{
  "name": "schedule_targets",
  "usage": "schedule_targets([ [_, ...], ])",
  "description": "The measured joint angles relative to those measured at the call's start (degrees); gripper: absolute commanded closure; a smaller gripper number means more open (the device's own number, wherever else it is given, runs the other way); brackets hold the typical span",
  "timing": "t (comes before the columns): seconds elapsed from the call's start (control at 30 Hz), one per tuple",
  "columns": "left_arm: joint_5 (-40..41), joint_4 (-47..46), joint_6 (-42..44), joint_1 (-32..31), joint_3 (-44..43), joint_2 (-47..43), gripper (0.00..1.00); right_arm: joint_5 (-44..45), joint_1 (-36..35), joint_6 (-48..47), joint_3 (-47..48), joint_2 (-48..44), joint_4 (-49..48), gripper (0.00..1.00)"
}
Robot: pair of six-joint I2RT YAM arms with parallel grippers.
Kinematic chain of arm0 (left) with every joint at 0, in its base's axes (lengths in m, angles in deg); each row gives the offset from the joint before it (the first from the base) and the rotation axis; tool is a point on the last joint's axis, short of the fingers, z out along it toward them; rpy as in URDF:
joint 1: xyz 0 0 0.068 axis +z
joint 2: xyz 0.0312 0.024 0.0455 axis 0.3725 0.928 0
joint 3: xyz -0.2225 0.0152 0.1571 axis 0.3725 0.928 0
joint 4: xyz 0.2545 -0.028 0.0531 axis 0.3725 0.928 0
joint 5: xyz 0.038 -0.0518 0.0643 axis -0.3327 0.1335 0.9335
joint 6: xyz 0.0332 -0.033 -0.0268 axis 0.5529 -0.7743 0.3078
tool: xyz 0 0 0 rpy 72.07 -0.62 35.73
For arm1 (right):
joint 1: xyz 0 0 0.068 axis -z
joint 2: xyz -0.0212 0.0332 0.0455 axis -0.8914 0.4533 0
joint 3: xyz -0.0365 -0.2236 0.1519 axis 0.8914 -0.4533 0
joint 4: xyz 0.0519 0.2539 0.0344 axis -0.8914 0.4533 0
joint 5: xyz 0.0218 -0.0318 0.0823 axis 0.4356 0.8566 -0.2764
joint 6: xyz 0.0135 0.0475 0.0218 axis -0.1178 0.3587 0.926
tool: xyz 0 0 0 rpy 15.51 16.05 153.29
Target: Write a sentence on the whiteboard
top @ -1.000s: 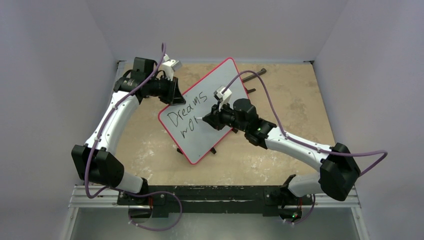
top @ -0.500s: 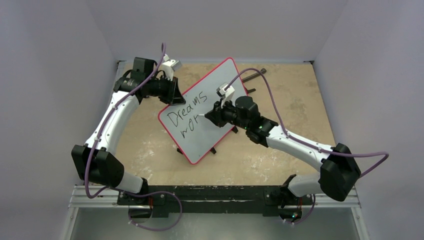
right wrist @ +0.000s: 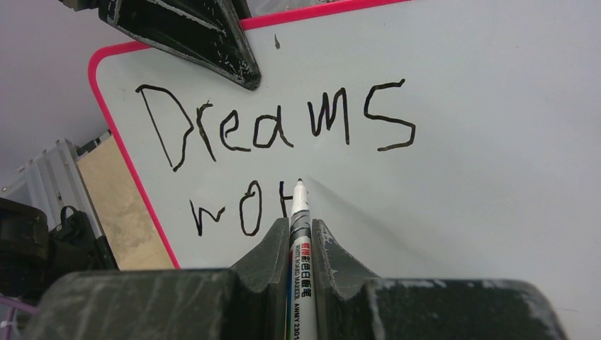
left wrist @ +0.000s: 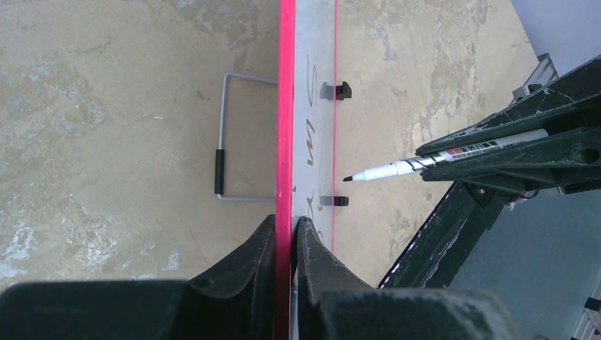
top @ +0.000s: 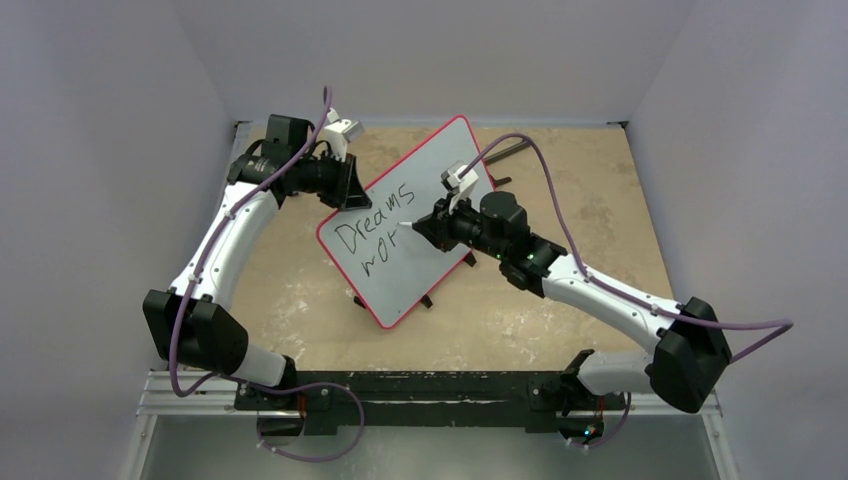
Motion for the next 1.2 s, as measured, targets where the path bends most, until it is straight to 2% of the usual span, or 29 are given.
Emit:
schedule_targets([
  [0.5, 0.0, 0.0, 0.0, 0.0, 0.0, 0.0, 1.0, -0.1, 1.0, 0.3, 0.0, 3.2, -0.5, 1.0],
  [1.2, 0.0, 0.0, 0.0, 0.0, 0.0, 0.0, 1.0, 0.0, 3.5, 0.9, -0.8, 3.1, -0.9, 1.0],
])
